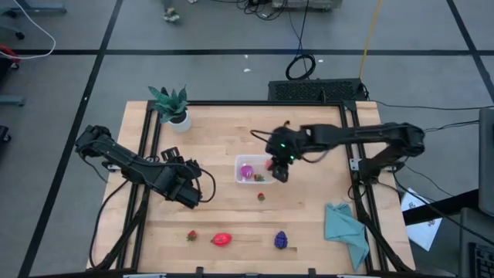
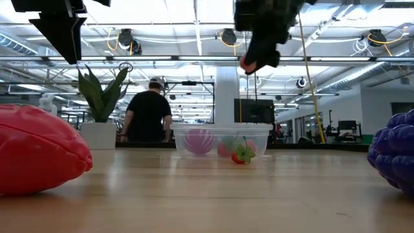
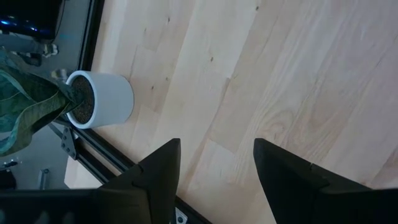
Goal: Pick and placing Produce into tupperware
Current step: Put the pink peach into the transparent bin
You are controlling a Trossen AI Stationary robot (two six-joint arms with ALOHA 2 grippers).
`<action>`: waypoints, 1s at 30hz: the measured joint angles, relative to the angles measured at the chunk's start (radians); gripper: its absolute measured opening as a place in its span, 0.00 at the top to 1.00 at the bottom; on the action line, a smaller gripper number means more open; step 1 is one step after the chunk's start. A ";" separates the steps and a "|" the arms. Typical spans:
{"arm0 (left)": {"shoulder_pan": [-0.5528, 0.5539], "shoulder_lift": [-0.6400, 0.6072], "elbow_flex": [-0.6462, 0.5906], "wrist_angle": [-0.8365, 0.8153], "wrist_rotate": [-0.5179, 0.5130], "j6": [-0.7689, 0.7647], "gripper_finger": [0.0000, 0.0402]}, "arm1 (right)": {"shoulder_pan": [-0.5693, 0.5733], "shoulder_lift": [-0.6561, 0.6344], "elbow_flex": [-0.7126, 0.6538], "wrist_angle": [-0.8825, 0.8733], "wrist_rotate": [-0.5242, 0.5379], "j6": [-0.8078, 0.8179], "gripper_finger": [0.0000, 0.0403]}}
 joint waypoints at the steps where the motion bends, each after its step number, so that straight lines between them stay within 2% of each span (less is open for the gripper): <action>1: 0.000 0.000 0.000 0.000 0.000 0.000 0.48 | -0.012 0.025 0.040 -0.028 0.000 -0.018 0.67; 6: 0.000 0.000 0.000 0.000 0.000 0.000 0.48 | -0.054 0.148 0.170 -0.122 -0.002 -0.071 0.67; 13: 0.000 0.000 0.000 0.000 0.000 0.001 0.48 | -0.073 0.272 0.178 -0.198 -0.029 -0.103 0.67; 22: 0.000 0.000 0.000 0.000 -0.006 0.002 0.48 | -0.073 0.353 0.167 -0.141 -0.030 -0.143 0.67; 30: 0.000 0.000 0.000 0.000 -0.007 0.003 0.48 | -0.073 0.370 0.123 -0.052 -0.031 -0.158 0.67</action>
